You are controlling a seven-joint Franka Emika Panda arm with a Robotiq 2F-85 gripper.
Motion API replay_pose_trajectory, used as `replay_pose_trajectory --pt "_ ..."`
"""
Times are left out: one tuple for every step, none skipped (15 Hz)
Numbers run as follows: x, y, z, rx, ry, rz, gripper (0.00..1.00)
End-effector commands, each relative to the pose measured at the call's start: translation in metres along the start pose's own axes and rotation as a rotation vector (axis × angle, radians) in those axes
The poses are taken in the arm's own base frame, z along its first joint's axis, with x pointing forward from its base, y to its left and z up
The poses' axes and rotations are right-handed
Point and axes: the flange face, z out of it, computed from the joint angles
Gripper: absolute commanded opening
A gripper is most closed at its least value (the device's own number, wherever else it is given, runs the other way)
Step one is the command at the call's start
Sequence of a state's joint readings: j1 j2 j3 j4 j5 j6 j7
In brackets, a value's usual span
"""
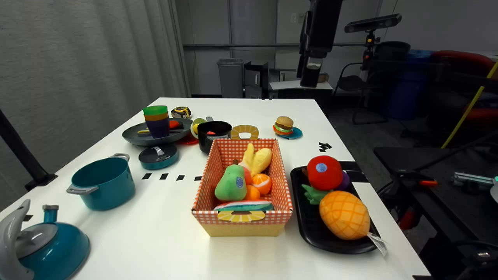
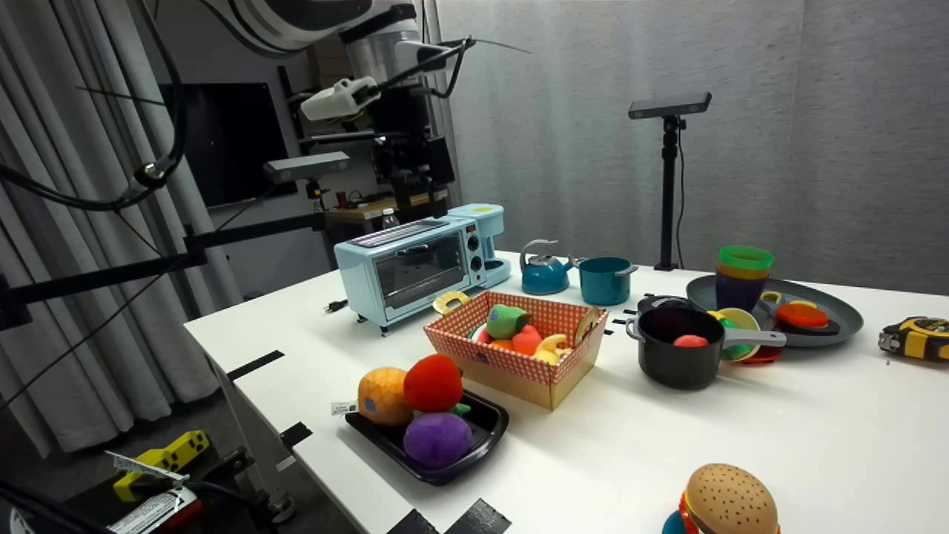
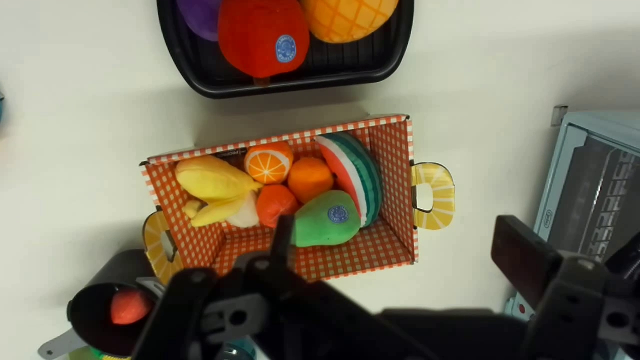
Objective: Pick up the mango and green fruit plush toy from the box and put them on the black tray
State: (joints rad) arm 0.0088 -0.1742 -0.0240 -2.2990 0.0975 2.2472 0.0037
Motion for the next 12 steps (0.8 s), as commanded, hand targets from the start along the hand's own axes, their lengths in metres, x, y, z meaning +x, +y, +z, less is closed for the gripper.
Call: replay_pose_trajectory --pt "0.019 0.004 0.007 0.008 -0.02 0.007 1.0" --pt "0.025 0.005 0.012 0.004 -0.034 0.007 1.0" --pt "0.032 0.005 0.019 -0.006 -0.044 0.008 1.0" --pt "0.038 0.005 0.024 -0.014 -0.053 0.007 1.0" --pt "0.044 0.005 0.03 -0.022 -0.062 0.001 1.0" --pt "0.05 0.005 0.035 -0.029 -0.067 -0.004 1.0" --pt "0.056 0.007 0.041 -0.04 -0.073 -0.011 1.0" --pt "0.06 0.008 0.046 -0.046 -0.08 -0.014 1.0" --pt "0.065 0.01 0.052 -0.057 -0.085 -0.027 1.0" --pt "0.069 0.012 0.058 -0.069 -0.092 -0.044 1.0" --pt "0.071 0.014 0.065 -0.08 -0.1 -0.063 1.0" --pt "0.074 0.017 0.071 -0.092 -0.108 -0.081 1.0"
